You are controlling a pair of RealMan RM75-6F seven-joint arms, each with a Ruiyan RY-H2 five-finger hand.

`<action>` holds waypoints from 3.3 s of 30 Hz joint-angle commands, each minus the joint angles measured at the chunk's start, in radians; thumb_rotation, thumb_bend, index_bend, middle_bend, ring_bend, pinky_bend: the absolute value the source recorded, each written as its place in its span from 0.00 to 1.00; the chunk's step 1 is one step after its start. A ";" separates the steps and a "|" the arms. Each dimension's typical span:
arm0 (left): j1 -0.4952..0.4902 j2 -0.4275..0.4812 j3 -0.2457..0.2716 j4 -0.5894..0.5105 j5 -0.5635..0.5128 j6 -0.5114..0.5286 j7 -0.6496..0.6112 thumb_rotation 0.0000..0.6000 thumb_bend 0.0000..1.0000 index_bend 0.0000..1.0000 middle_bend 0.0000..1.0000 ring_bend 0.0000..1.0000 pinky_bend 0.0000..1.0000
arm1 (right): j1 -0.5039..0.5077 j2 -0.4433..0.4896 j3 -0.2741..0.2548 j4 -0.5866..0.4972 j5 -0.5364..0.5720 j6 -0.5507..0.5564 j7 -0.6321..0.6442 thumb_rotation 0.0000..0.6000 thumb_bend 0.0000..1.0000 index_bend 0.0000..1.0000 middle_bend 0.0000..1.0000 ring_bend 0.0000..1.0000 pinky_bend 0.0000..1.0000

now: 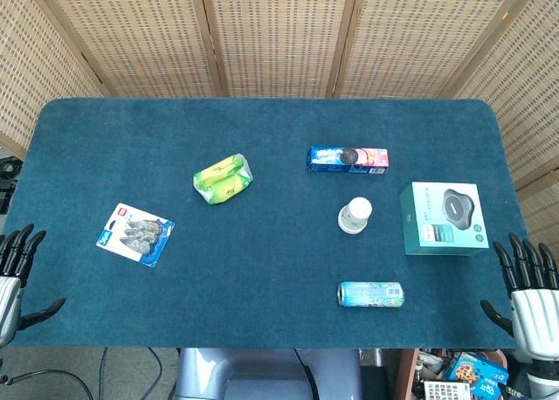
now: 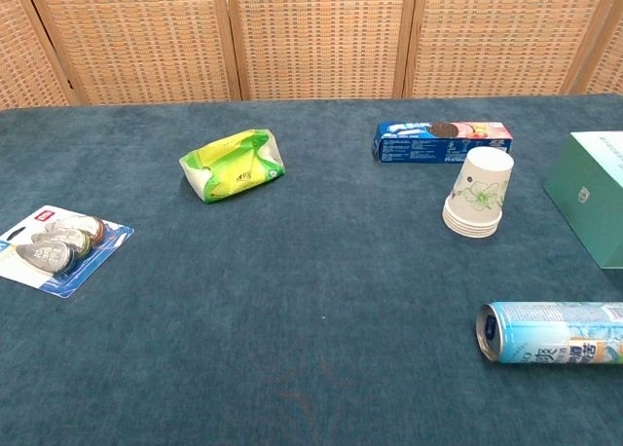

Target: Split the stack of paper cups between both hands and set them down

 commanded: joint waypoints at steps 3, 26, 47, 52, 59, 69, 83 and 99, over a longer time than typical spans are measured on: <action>-0.009 -0.003 -0.012 -0.001 -0.027 -0.016 0.006 1.00 0.13 0.00 0.00 0.00 0.00 | -0.005 0.001 0.012 -0.063 0.044 -0.014 -0.080 1.00 0.00 0.00 0.00 0.00 0.00; -0.085 -0.072 -0.075 0.039 -0.203 -0.130 0.110 1.00 0.13 0.00 0.00 0.00 0.00 | 0.573 -0.007 0.219 -0.110 0.388 -0.805 -0.033 1.00 0.00 0.00 0.04 0.00 0.01; -0.103 -0.069 -0.092 0.059 -0.284 -0.150 0.099 1.00 0.13 0.00 0.00 0.00 0.00 | 0.734 -0.216 0.182 0.167 0.539 -0.899 -0.005 1.00 0.24 0.29 0.33 0.16 0.32; -0.108 -0.068 -0.094 0.062 -0.300 -0.158 0.099 1.00 0.13 0.00 0.00 0.00 0.00 | 0.746 -0.234 0.171 0.192 0.551 -0.908 0.005 1.00 0.28 0.33 0.38 0.23 0.39; -0.111 -0.067 -0.093 0.062 -0.307 -0.158 0.099 1.00 0.13 0.00 0.00 0.00 0.00 | 0.760 -0.264 0.167 0.231 0.559 -0.915 0.044 1.00 0.34 0.41 0.46 0.31 0.46; -0.128 -0.072 -0.091 0.069 -0.311 -0.174 0.109 1.00 0.13 0.00 0.00 0.00 0.00 | 0.742 -0.263 0.176 0.221 0.504 -0.864 0.171 1.00 0.43 0.54 0.57 0.42 0.56; -0.315 -0.172 -0.170 0.304 -0.076 -0.233 -0.119 1.00 0.13 0.00 0.00 0.00 0.00 | 0.715 -0.113 0.320 -0.049 0.649 -1.014 0.643 1.00 0.44 0.55 0.57 0.43 0.56; -0.569 -0.423 -0.254 0.619 0.083 -0.210 -0.158 1.00 0.13 0.05 0.00 0.00 0.00 | 0.771 -0.097 0.422 -0.103 0.909 -1.212 0.879 1.00 0.49 0.55 0.57 0.43 0.56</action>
